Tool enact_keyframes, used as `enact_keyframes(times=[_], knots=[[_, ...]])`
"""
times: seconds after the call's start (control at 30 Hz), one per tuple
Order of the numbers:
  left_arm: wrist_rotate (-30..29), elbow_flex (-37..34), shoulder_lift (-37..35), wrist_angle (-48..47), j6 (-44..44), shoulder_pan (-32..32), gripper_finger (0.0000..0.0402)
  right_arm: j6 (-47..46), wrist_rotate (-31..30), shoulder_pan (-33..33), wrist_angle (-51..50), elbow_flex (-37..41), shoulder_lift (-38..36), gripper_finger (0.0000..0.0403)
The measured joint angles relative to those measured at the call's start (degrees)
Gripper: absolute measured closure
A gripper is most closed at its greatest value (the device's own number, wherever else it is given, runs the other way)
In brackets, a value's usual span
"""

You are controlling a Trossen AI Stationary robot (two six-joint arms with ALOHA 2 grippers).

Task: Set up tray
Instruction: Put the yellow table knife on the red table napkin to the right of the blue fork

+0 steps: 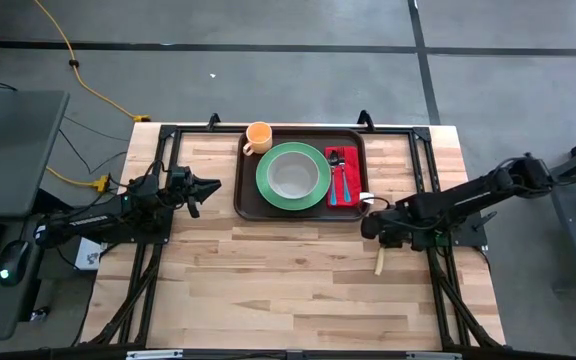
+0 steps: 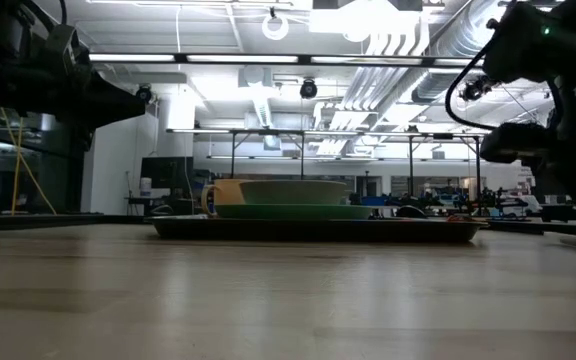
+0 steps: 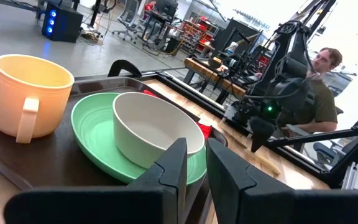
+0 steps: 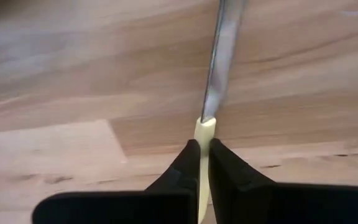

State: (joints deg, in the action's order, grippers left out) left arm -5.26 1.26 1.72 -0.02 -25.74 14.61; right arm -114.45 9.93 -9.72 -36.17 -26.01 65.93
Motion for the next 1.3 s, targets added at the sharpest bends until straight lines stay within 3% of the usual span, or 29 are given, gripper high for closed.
enact_keyframes(times=[0.47,0.77,1.0,1.3], knots=[[0.0,0.0,0.0,0.0,0.0,0.0,0.0309,2.5,-2.0,0.0,-17.7,-11.0,-1.2,0.0400],[0.6,0.0,0.0,-0.1,-0.2,0.0,0.0309,3.4,-2.7,-0.9,-9.0,-10.0,0.4,0.0375],[0.6,0.0,0.0,-0.1,-0.2,0.0,0.0309,0.2,3.6,-3.7,-6.6,-8.6,1.9,0.0320],[0.6,0.0,0.0,-0.1,-0.2,0.0,0.0309,-0.2,0.9,-4.5,-3.8,-8.6,4.1,0.0284]])
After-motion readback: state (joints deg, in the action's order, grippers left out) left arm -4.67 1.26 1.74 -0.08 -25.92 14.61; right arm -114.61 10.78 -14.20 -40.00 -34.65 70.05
